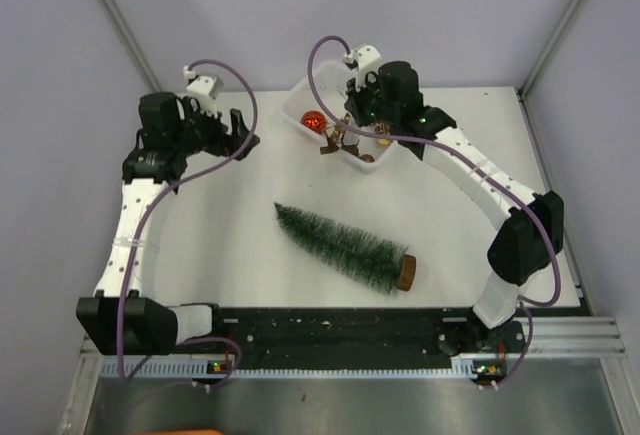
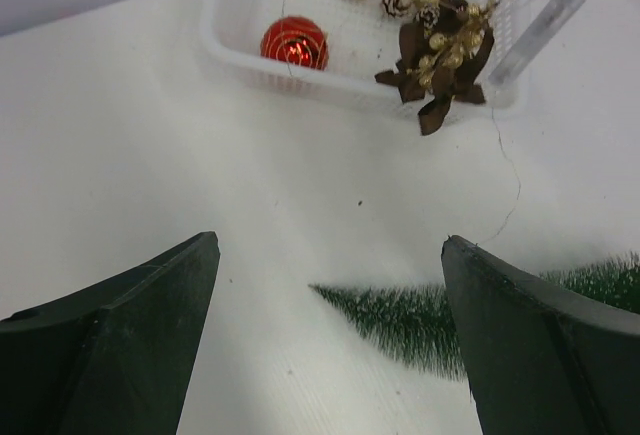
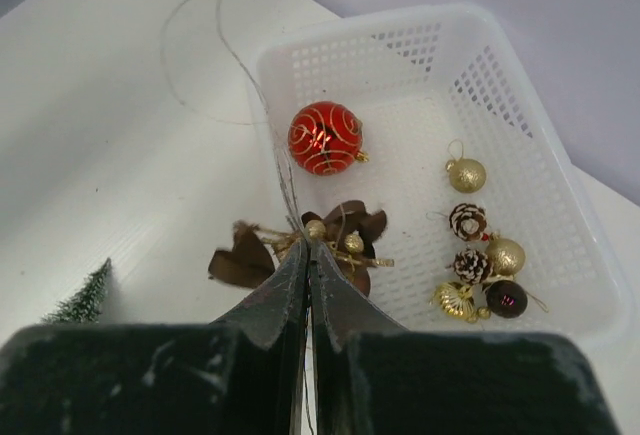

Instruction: Decorate the small christmas tree

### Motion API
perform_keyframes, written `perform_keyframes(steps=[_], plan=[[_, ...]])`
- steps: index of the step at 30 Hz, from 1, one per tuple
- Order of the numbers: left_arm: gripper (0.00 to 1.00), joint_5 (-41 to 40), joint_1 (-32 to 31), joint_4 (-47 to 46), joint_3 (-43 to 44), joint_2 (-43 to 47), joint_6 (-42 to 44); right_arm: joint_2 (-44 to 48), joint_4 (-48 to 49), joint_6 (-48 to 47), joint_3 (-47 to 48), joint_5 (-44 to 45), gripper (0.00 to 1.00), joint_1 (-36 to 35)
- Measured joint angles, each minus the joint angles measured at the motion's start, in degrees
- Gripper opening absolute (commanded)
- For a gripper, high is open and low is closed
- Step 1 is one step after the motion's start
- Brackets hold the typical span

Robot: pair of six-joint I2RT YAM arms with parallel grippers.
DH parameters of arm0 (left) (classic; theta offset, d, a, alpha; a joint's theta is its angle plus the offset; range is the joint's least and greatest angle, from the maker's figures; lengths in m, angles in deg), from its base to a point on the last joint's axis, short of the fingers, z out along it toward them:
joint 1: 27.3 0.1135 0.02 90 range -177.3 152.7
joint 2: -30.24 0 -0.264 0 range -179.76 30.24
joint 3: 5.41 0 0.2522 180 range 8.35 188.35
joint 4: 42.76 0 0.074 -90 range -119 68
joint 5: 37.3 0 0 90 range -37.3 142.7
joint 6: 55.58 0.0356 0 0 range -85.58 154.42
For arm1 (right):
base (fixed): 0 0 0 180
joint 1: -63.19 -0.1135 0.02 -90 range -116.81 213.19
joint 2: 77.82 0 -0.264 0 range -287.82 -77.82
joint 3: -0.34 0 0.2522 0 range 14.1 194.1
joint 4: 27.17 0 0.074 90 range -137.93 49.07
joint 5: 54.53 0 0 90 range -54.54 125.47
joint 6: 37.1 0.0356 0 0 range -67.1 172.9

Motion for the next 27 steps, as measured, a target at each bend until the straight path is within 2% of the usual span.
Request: perform_keyframes(steps=[7,14,26,27], plan=[[0.99,4.00,-2.58,-7.45,9.53,-11.65,-0.09,0.17,-0.63,-0.24,-1.73,-2.08,0.00,0.00],[0.99,11.52,-6.84,-8.94,16.59,-19.76,3.82,0.61,-0.83,-1.07,-1.81,-3.80,0.00,0.00],[0.99,6.82,-12.87,-8.94,22.67,-29.53,16.09,1.86,-1.03,-1.42,-3.34,-8.02,0.00,0.00],[0.96,6.38,-13.07,-8.96,23.04,-29.86,17.00,2.03,-1.05,-1.42,-3.37,-8.37,0.00,0.00]])
